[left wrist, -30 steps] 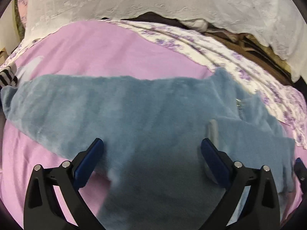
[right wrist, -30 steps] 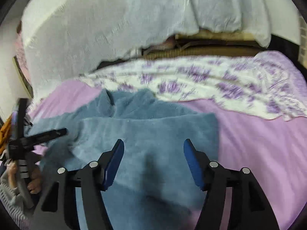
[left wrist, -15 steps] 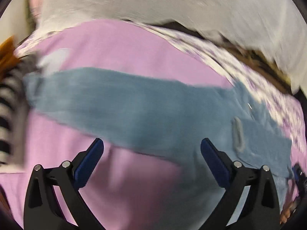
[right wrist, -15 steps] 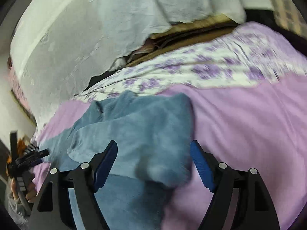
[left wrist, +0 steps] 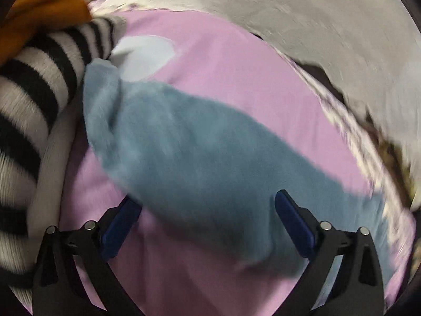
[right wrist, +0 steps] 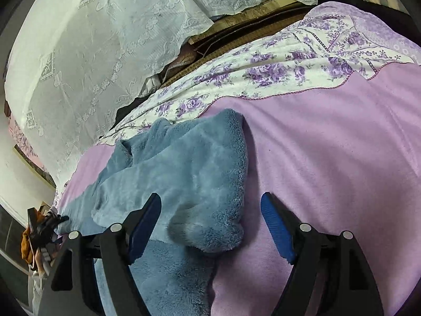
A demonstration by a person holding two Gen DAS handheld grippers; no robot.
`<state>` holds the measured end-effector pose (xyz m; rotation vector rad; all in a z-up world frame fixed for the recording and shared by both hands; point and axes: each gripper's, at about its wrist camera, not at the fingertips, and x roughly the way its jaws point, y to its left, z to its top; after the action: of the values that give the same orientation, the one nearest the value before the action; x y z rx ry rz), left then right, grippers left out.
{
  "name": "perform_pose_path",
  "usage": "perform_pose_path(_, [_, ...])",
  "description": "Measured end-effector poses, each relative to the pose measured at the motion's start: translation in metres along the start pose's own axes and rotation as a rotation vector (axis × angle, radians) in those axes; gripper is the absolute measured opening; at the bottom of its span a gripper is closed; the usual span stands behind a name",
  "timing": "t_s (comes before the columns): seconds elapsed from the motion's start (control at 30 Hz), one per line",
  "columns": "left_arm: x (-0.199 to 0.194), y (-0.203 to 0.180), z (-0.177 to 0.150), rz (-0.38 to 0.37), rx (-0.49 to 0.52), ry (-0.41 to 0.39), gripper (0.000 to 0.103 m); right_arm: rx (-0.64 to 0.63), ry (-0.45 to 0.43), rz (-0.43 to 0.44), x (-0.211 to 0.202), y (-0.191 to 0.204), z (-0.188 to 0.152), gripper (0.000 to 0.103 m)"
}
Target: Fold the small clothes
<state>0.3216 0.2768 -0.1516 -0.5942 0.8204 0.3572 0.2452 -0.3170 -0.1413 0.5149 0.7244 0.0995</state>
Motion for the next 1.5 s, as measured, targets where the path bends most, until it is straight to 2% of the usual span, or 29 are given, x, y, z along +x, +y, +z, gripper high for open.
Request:
perform_pose_path(0.1, [0.010, 0.026, 0.026, -0.087, -0.193, -0.016, 0.098, -0.002, 0.002, 0.000, 0.001, 0.000, 0.000, 0.079])
perform_pose_path(0.17, [0.012, 0.035, 0.031, -0.127, -0.260, -0.041, 0.095, 0.001, 0.004, 0.003, 0.001, -0.001, 0.000, 0.079])
perform_pose_path(0.2, [0.011, 0.033, 0.029, -0.116, -0.248, -0.059, 0.089, 0.002, 0.003, 0.004, 0.002, 0.000, 0.000, 0.079])
perform_pose_path(0.23, [0.011, 0.031, 0.025, -0.090, -0.223, -0.072, 0.084, 0.002, 0.002, 0.005, 0.002, 0.000, 0.000, 0.079])
perform_pose_path(0.27, [0.010, 0.030, 0.024, -0.080, -0.211, -0.075, 0.066, 0.001, 0.000, 0.006, 0.002, -0.001, 0.000, 0.079])
perform_pose_path(0.3, [0.010, 0.029, 0.023, -0.080, -0.205, -0.072, 0.042, 0.000, -0.002, 0.007, 0.002, -0.001, 0.000, 0.079])
perform_pose_path(0.37, [0.012, 0.028, 0.024, -0.113, -0.206, -0.057, 0.027, -0.002, -0.006, 0.008, 0.001, 0.000, 0.000, 0.078])
perform_pose_path(0.43, [0.011, 0.027, 0.025, -0.107, -0.196, -0.059, 0.024, -0.003, -0.009, 0.008, 0.001, 0.000, 0.000, 0.078])
perform_pose_path(0.5, [0.005, 0.029, 0.024, -0.103, -0.179, -0.065, 0.015, -0.002, -0.008, 0.008, 0.001, 0.000, -0.001, 0.078])
perform_pose_path(0.63, [-0.017, 0.022, 0.022, -0.094, -0.112, -0.110, 0.013, -0.002, -0.005, 0.007, 0.001, 0.001, -0.001, 0.078])
perform_pose_path(0.73, [-0.041, -0.002, 0.020, -0.042, 0.004, -0.198, 0.013, 0.002, -0.002, 0.009, 0.001, 0.000, -0.001, 0.078])
perform_pose_path(0.8, [-0.049, -0.013, 0.020, -0.041, 0.046, -0.216, 0.013, 0.003, 0.002, 0.011, 0.002, -0.001, 0.000, 0.078])
perform_pose_path(1.2, [-0.079, -0.068, 0.010, -0.040, 0.209, -0.225, 0.013, 0.004, 0.006, 0.012, 0.004, -0.002, 0.001, 0.079])
perform_pose_path(1.5, [-0.110, -0.122, -0.013, -0.080, 0.340, -0.257, 0.012, -0.023, -0.051, 0.030, -0.015, 0.007, 0.005, 0.078])
